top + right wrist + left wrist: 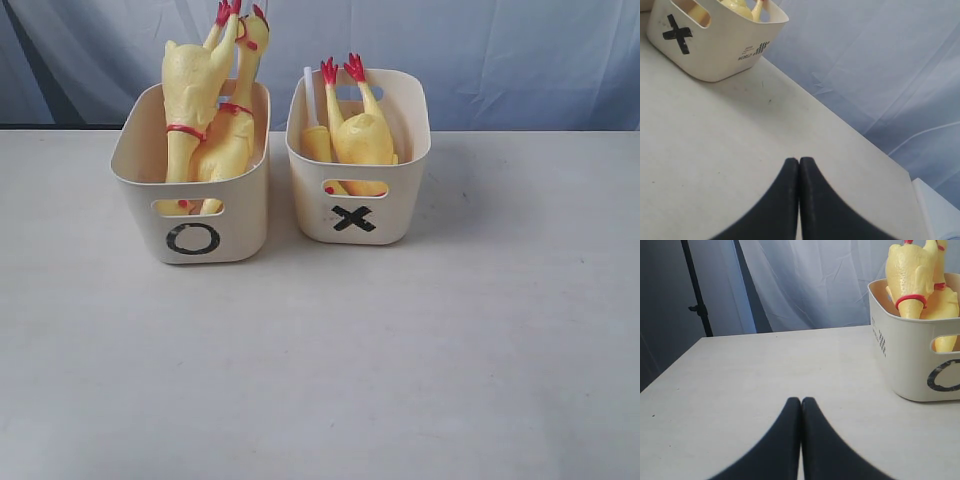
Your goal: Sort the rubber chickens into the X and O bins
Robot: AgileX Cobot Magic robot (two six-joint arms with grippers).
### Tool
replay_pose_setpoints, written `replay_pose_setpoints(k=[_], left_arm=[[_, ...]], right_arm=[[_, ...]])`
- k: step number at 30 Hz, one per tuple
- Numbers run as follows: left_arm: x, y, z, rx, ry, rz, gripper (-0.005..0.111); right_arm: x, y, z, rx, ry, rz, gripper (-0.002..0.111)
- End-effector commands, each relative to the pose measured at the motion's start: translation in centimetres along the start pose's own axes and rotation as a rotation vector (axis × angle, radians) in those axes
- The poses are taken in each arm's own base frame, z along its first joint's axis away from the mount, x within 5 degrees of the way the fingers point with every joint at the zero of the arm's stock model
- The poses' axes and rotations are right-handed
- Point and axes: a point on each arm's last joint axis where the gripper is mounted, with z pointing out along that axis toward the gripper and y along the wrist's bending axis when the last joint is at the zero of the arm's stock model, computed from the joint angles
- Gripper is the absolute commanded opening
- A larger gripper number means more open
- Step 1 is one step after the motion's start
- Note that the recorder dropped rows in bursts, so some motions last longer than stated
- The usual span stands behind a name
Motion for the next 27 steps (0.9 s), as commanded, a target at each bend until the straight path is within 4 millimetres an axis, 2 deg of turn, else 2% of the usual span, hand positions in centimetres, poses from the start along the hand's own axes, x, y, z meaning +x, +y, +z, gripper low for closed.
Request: replay_pose_setpoints(k=[1, 6, 13, 17, 24, 27], left_arm=[[0.16, -0.04, 0.00, 0.004, 0.003, 0.001, 0.000], [0.09, -0.02, 0.00, 0.002, -0.004, 0.010, 0.000], [0.09, -0.03, 0.00, 0.003, -0.005, 0.006, 0.000], [0.08, -0.11, 0.00, 0.012, -0.005, -0.056, 0.000], [0.08, -0.23, 0.00, 0.025, -0.004, -0.116, 0.000], [0.08, -0.24, 0.00, 0.027, -0.004, -0.122, 0.000]], right_arm=[[0.16, 0.11, 0.03, 0.003, 0.001, 0.004, 0.000], [0.17, 0.12, 0.03, 0.001, 0.002, 0.024, 0.000], [0.15, 0.14, 0.03, -0.001, 0.000, 0.206, 0.000], [0.14, 0.19, 0.03, -0.006, 0.000, 0.316, 0.000], [0.09, 0.30, 0.03, -0.020, -0.001, 0.626, 0.000], [0.09, 0.30, 0.03, -0.020, -0.001, 0.628, 0.000]])
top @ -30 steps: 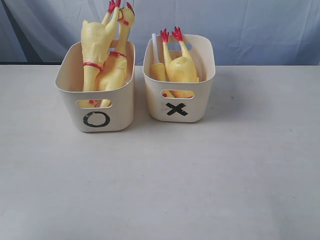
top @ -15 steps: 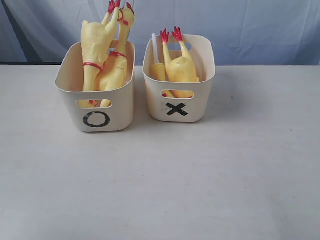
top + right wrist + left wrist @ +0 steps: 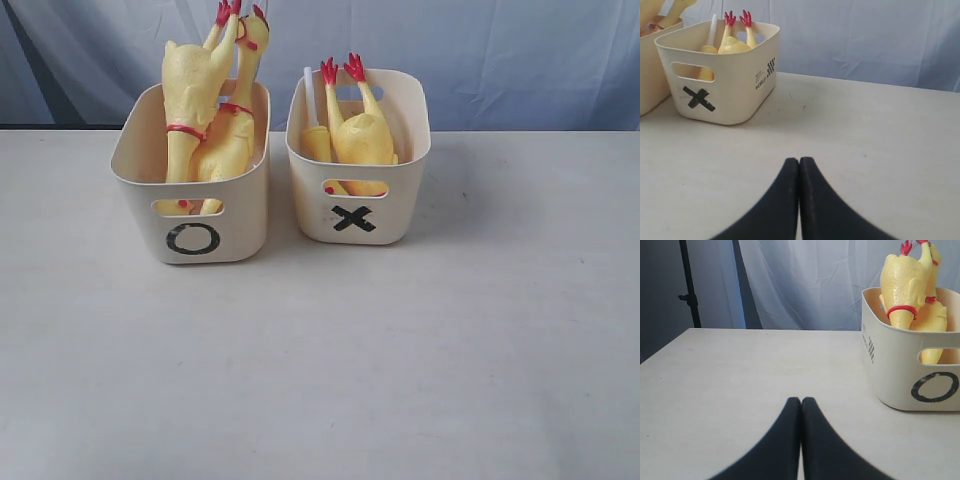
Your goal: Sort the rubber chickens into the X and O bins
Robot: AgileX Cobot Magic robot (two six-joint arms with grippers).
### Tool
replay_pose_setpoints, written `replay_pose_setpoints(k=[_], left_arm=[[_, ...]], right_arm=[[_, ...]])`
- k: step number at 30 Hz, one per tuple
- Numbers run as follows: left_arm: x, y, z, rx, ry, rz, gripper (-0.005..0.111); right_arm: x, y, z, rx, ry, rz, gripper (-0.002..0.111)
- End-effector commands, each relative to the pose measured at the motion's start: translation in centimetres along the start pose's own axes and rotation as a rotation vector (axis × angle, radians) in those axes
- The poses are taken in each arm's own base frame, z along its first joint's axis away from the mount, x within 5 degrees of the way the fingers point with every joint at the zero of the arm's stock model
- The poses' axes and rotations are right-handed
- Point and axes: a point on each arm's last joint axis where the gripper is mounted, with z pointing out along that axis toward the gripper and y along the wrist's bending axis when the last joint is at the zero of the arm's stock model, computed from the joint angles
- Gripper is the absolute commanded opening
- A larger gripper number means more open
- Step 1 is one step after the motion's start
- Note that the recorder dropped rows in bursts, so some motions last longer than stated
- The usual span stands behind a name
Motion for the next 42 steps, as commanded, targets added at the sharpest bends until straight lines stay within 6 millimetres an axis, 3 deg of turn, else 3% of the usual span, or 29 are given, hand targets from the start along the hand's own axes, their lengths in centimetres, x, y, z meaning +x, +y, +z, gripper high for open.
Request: replay_pose_setpoints(k=[1, 11, 42], left_arm=[[0.09, -0.06, 0.00, 0.008, -0.004, -0.023, 0.000], [0.14, -0.06, 0.00, 0.008, 0.002, -0.023, 0.000], [0.15, -0.04, 0.00, 0.006, 0.003, -0.010, 0.000]], right_arm=[[0.22, 0.00, 0.03, 0.002, 0.002, 0.038, 0.000], [0.30, -0.19, 0.03, 0.024, 0.011, -0.045, 0.000], [0.27, -0.11, 0.03, 0.010, 0.007, -0.020, 0.000]])
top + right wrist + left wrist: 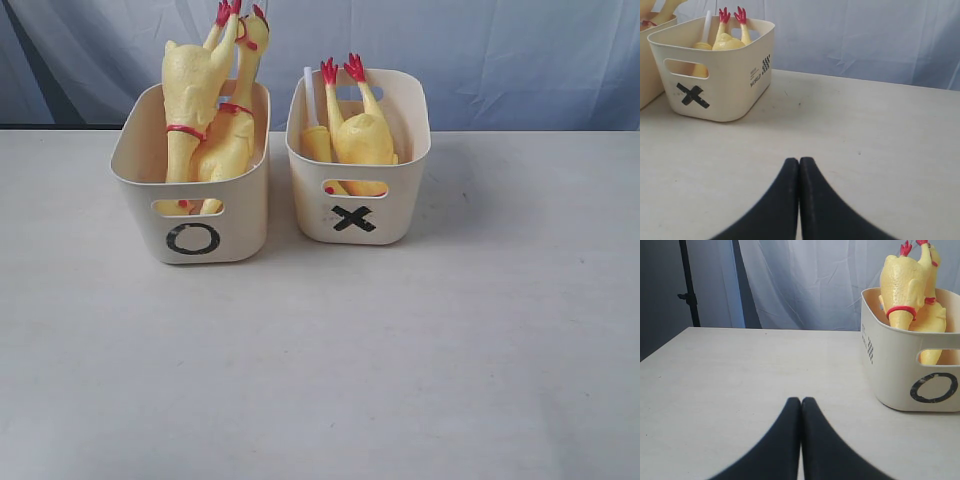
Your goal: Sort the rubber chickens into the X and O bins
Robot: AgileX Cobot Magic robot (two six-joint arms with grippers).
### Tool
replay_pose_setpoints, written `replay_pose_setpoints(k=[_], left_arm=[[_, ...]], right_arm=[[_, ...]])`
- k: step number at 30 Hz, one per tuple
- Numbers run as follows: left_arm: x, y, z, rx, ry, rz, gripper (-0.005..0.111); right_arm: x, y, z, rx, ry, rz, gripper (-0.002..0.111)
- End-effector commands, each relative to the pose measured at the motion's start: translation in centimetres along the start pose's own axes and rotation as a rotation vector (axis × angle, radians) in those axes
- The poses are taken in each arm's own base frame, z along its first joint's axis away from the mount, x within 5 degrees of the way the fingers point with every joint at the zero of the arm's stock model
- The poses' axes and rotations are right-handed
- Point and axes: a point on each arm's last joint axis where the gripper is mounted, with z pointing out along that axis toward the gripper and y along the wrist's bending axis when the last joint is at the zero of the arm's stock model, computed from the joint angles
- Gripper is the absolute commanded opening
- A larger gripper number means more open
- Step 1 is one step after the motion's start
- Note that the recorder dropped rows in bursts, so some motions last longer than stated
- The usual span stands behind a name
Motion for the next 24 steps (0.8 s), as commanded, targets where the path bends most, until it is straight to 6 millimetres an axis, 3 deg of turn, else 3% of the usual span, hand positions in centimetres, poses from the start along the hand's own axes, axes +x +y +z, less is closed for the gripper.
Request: replay_pose_setpoints(k=[1, 24], left_arm=[[0.15, -0.03, 0.00, 0.005, 0.003, -0.002, 0.000], [0.16, -0.20, 0.00, 0.035, 0.003, 0.003, 0.000]], right_arm=[[0.16, 0.04, 0.03, -0.006, -0.005, -0.001, 0.000], [0.16, 0.04, 0.03, -0.006, -0.005, -0.001, 0.000]])
